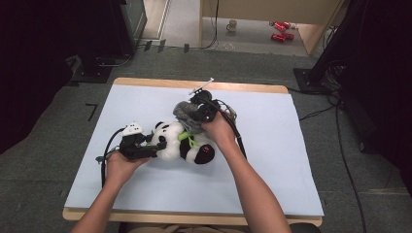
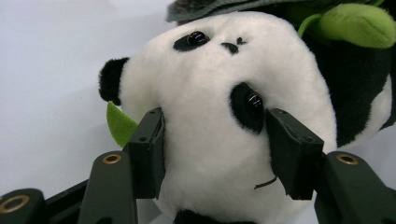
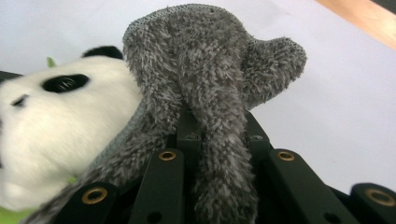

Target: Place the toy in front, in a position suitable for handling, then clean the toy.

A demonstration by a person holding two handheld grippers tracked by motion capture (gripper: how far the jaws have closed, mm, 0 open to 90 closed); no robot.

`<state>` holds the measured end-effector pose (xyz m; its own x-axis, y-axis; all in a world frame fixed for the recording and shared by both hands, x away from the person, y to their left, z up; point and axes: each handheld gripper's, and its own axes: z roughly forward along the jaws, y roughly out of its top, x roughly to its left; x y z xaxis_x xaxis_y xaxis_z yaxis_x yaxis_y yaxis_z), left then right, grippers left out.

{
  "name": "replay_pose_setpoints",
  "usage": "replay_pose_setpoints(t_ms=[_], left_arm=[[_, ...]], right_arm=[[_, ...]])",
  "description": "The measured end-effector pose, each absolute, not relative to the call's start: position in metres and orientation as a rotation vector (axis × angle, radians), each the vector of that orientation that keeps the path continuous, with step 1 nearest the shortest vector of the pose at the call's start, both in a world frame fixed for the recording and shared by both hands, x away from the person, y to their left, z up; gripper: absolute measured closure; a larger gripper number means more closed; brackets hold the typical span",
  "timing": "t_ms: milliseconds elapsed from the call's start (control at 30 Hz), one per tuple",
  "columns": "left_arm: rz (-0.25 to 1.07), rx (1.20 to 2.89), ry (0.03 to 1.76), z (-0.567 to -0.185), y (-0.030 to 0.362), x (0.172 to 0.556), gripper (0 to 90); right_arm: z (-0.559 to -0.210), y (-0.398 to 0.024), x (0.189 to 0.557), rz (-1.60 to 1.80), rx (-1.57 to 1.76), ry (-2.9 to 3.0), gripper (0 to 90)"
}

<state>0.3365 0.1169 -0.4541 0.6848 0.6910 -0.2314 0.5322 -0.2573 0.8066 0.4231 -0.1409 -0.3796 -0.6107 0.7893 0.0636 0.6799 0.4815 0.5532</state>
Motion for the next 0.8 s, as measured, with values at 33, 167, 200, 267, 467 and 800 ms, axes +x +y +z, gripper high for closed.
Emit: replay_pose_setpoints(t_ms=[33, 167, 200, 267, 467, 800], left_arm=[[0.204, 1.931, 0.955, -0.454, 0.117, 0.337, 43.2], [0.208, 1.939, 0.954, -0.453, 0.116, 0.34, 43.3], [0.212, 1.941, 0.949, -0.453, 0.116, 0.342, 43.3], [0.205, 1.928, 0.949, -0.454, 0.117, 0.345, 43.3], [0.191, 1.916, 0.945, -0.454, 0.119, 0.349, 43.2], [0.201, 1.912, 0.929, -0.454, 0.12, 0.35, 42.0]], right_arm=[[-0.379, -0.144, 0.424, 0.801, 1.278, 2.521, 75.8], [-0.373, -0.159, 0.424, 0.803, 1.337, 2.487, 75.8], [-0.371, -0.161, 0.424, 0.807, 1.338, 2.483, 75.9], [-0.365, -0.163, 0.42, 0.828, 1.336, 2.465, 76.0], [-0.342, -0.159, 0.412, 0.93, 1.316, 2.433, 76.0], [-0.334, -0.117, 0.396, 1.056, 1.213, 2.51, 75.9]])
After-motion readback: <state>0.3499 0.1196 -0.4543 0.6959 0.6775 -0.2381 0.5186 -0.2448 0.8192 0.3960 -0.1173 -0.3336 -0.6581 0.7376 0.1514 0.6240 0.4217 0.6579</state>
